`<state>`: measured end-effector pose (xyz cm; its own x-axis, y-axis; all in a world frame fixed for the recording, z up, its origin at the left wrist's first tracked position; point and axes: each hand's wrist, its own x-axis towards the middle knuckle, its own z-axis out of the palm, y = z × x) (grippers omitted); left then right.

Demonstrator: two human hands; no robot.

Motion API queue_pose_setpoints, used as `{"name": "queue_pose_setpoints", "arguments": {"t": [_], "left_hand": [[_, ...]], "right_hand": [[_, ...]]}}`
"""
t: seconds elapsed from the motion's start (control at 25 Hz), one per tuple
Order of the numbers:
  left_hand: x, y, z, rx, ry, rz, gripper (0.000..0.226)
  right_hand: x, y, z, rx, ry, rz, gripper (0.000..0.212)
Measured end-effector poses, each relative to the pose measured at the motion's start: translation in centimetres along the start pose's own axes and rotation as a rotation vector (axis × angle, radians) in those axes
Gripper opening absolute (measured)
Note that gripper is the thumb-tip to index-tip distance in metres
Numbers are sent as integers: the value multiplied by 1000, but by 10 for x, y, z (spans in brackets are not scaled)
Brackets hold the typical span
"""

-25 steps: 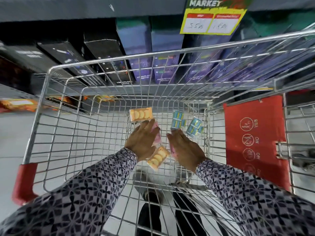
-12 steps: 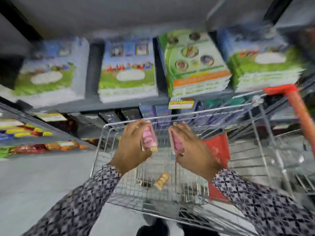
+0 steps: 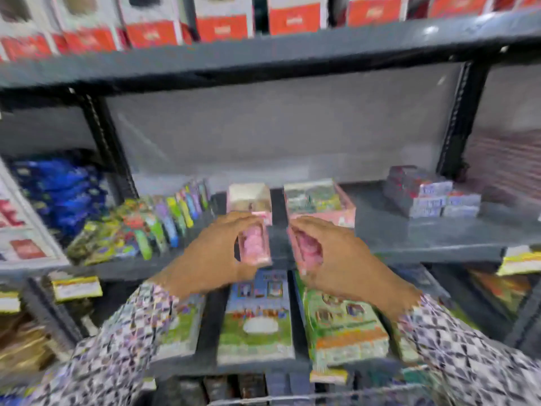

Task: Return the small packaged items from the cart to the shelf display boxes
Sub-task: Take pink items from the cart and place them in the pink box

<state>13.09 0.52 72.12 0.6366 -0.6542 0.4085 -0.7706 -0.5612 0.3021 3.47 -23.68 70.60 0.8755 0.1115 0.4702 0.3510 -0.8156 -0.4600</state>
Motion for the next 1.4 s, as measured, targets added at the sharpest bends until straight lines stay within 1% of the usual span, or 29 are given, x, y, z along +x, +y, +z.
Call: {"name": "queue_pose_setpoints", "arguments": {"t": [0.04, 0.08, 0.2, 0.24, 0.32, 0.4, 0.48, 0.52, 0.56, 0.6, 0.64, 0.72, 0.76, 0.8, 0.88, 0.96, 1.08, 1.16, 1.24, 1.32, 1.4], "left_hand": [[20, -8, -15, 30, -18, -17, 99], [38, -18, -25, 50, -43, -52, 96], [76, -52, -35, 87, -188, -197, 90], [85, -62, -33, 95, -235, -227, 84], [104, -80, -26, 89, -274, -254, 79], [119, -95, -20, 77, -298, -264, 80], [125, -110, -14, 35, -335, -275, 76], [123, -115, -11, 17, -350, -276, 75], [117, -118, -8, 15, -348, -264, 74], [110, -119, -4, 40, -307, -226, 71], [101, -119, 1, 77, -230, -168, 66], [85, -116, 12, 107, -45, -62, 55], [82, -114, 16, 116, 4, -53, 51], [83, -112, 17, 134, 18, -60, 49], [95, -110, 16, 175, -13, -96, 49], [111, -112, 13, 238, -91, -172, 48], [120, -115, 11, 308, -169, -230, 46], [121, -117, 13, 348, -208, -226, 44], [119, -115, 14, 399, -246, -207, 43], [112, -110, 14, 381, -249, -181, 52], [93, -100, 12, 330, -175, -171, 63]], "right_hand": [[27, -5, -4, -28, -25, -1, 59], [52, -10, -6, -59, -62, 25, 52], [115, -12, 2, -118, -216, 139, 60], [133, -11, 9, -128, -263, 159, 57], [167, -6, 21, -140, -333, 210, 47], [191, 0, 29, -164, -419, 237, 44], [202, 13, 41, -201, -511, 216, 48], [200, 19, 47, -206, -517, 190, 52], [194, 26, 52, -210, -486, 145, 55], [187, 31, 56, -203, -427, 90, 58], [178, 35, 60, -185, -359, 37, 58], [164, 42, 67, -199, -221, -66, 49], [161, 43, 70, -218, -176, -83, 45], [161, 44, 73, -227, -147, -76, 42], [173, 40, 74, -252, -132, -39, 37], [191, 37, 74, -304, -167, 9, 34], [203, 35, 77, -400, -251, 52, 41], [203, 36, 82, -462, -298, 47, 44], [200, 35, 82, -462, -324, 46, 46], [194, 34, 79, -428, -324, 44, 51], [177, 32, 76, -470, -267, 42, 60]]}}
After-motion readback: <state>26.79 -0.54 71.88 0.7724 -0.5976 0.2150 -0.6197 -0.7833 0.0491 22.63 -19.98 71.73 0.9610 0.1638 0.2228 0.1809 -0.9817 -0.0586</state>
